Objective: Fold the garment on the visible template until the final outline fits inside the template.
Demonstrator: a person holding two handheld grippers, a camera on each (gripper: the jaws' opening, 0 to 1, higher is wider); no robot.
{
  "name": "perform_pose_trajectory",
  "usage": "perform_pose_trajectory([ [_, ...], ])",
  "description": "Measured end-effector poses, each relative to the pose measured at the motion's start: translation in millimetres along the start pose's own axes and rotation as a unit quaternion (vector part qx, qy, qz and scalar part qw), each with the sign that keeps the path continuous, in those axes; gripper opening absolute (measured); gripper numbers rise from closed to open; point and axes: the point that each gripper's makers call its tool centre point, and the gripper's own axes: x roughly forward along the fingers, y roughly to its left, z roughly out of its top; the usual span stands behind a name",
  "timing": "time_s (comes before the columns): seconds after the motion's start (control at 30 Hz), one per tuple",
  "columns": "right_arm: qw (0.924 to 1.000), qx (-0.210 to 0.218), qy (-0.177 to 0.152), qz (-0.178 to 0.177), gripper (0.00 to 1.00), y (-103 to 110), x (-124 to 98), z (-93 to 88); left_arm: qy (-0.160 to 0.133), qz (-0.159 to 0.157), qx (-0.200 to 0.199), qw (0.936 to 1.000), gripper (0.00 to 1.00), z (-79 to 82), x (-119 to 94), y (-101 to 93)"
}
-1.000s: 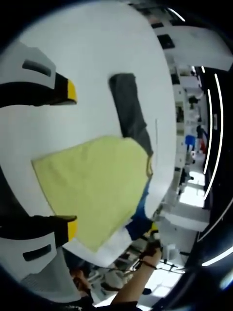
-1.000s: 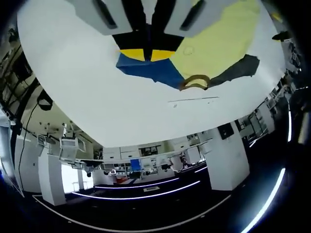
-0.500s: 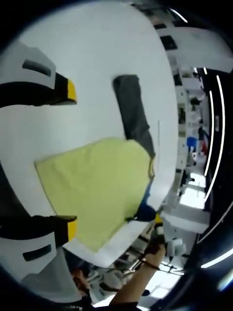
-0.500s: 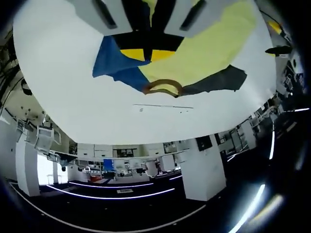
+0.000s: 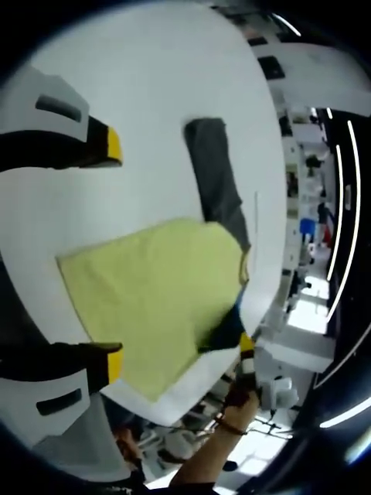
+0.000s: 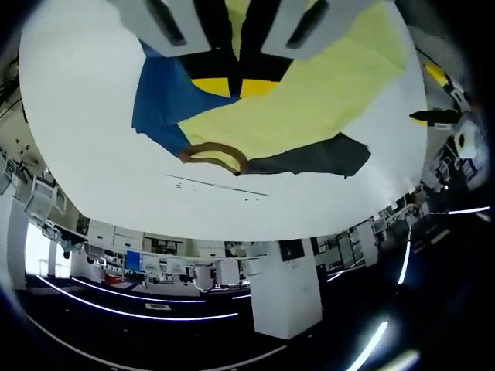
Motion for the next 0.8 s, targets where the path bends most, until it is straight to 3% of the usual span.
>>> perform_pose_trajectory([
  [0.23, 0.9994, -0.020, 0.013, 0.027, 0.00, 19, 5, -12.4, 0.001, -0.001, -0.002, 1.0000, 0.89, -1.4, 1, -0.6],
  [0.47, 0.9987, -0.029, 0.023, 0.036, 0.00, 24, 11, -23.6, 0.001, 0.001, -0.004, 1.0000, 0.89, -2.3, 0, 1.3],
  [0.6, 0.9972, -0.002, 0.028, 0.069, 0.14, 35, 10, -25.7, 0.001, 0.001, -0.006, 1.0000, 0.89, -2.6, 1, 1.9],
  [0.7, 0.9990, -0.002, 0.013, 0.041, 0.15, 22, -1, -20.6, 0.000, 0.001, -0.005, 1.0000, 0.89, -1.5, 0, 1.6],
  [0.8, 0.9996, 0.025, 0.009, 0.010, 0.17, 3, -11, -20.2, -0.003, 0.001, -0.003, 1.0000, 0.89, -0.1, 0, 1.4],
])
